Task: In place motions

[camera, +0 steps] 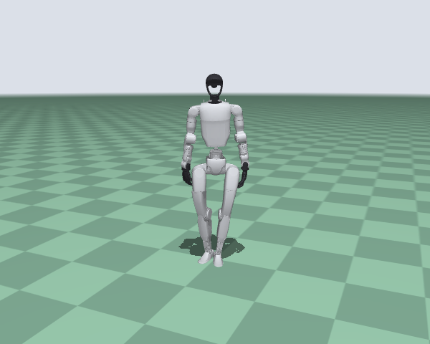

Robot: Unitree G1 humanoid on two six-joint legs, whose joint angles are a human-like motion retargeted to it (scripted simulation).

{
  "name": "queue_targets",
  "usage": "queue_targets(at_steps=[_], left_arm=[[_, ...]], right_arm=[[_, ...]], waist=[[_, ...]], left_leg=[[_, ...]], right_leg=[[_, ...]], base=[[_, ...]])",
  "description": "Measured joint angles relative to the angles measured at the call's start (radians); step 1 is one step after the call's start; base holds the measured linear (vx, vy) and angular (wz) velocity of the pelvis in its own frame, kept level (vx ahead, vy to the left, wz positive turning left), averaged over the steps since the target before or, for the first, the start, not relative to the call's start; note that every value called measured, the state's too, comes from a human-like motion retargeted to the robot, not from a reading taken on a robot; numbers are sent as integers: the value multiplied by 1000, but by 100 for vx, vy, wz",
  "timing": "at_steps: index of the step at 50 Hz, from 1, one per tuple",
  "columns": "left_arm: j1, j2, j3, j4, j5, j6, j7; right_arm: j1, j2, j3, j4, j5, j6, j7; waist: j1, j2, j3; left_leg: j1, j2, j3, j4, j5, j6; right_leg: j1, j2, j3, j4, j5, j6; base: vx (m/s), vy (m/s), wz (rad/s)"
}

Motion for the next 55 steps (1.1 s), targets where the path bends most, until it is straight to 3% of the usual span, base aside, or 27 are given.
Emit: queue_targets(at_steps=[17, 28, 35, 45, 55], left_arm=[[9, 8, 85, 5, 7, 10, 10], [24, 5, 179, 83, -34, 21, 35], [77, -25, 242, 126, -70, 26, 27], [102, -83, 277, 127, -112, -21, 83], [72, -43, 217, 84, -88, -18, 73]], right_arm=[[12, -36, 6, 47, 15, -2, -20], [-42, -62, -12, 3, 12, -10, -56], [-86, -41, -15, -79, 7, -35, -48], [-88, 52, 21, -179, 46, -120, 59], [-69, 64, 111, -156, -118, -118, 78]], waist=[[204, -36, -2], [383, -86, 40], [459, -98, 61], [476, -107, 76], [379, -117, 60]], left_leg=[[-40, -94, -266, -11, 124, -78], [-37, -161, -376, -43, 172, -171], [-39, -180, -411, -48, 176, -198], [-30, -188, -430, -50, 170, -186], [-23, -165, -400, -38, 145, -127]], right_leg=[[91, -65, -302, 91, -151, 50], [167, -89, -560, 85, -194, 104], [185, -96, -642, 93, -207, 123], [195, -92, -663, 85, -202, 134], [169, -96, -556, 92, -180, 123]], base=[[-4, 9, 131], [-16, 11, 137], [-10, 1, 58], [-2, -3, 7], [6, -8, -51]])
